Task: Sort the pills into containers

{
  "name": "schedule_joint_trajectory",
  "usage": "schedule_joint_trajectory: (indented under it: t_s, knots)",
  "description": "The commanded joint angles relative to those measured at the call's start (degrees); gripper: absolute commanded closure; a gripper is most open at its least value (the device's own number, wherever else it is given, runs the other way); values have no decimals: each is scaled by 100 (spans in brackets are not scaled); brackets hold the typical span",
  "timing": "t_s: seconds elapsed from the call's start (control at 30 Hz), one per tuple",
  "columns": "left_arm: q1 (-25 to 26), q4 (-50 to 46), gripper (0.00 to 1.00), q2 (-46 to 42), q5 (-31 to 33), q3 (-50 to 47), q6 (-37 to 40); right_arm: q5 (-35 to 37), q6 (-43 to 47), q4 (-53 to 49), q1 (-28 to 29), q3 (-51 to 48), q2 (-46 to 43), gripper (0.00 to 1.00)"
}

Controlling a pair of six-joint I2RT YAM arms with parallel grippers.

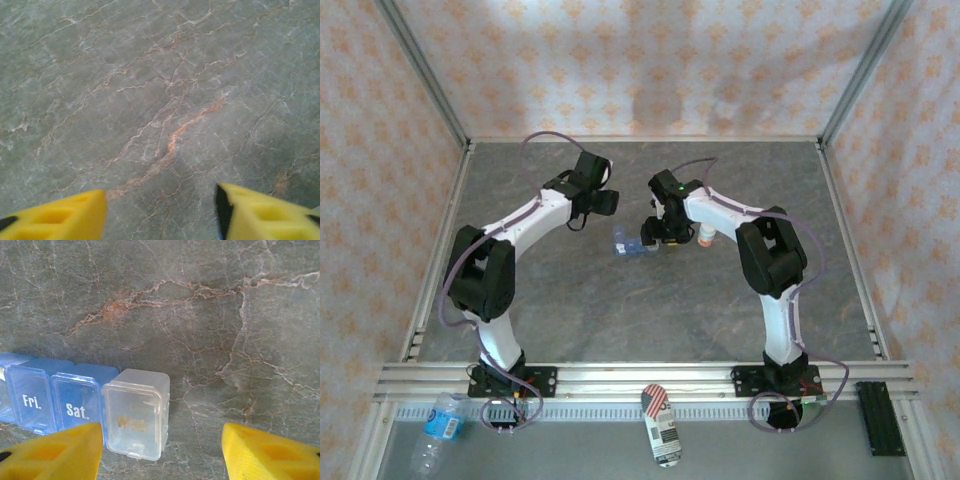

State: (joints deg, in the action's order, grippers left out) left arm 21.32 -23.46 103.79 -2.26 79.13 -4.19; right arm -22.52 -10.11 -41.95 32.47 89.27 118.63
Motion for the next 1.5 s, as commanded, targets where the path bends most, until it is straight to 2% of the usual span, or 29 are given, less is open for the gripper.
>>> schedule_joint_trajectory:
  t_s: [0.0, 0.07, 0.1, 0.8, 1.47]
  knots:
    - [-49, -244, 72, 102, -96, 233, -1, 60, -66, 72, 12, 143, 92, 37]
    - [-53, -255, 94, 160, -140, 267, -10, 80, -75, 90, 5, 117, 99, 38]
    - [-49, -280, 100, 192, -172, 290, -3, 81, -83, 106, 5, 92, 99, 38]
    - [-40, -968, 100, 1453, -954, 1104, -131, 107, -199, 232, 6, -79, 145, 40]
    - [-47, -968, 100, 1116, -1783, 723, -209, 180, -288, 302, 6, -174, 185, 42]
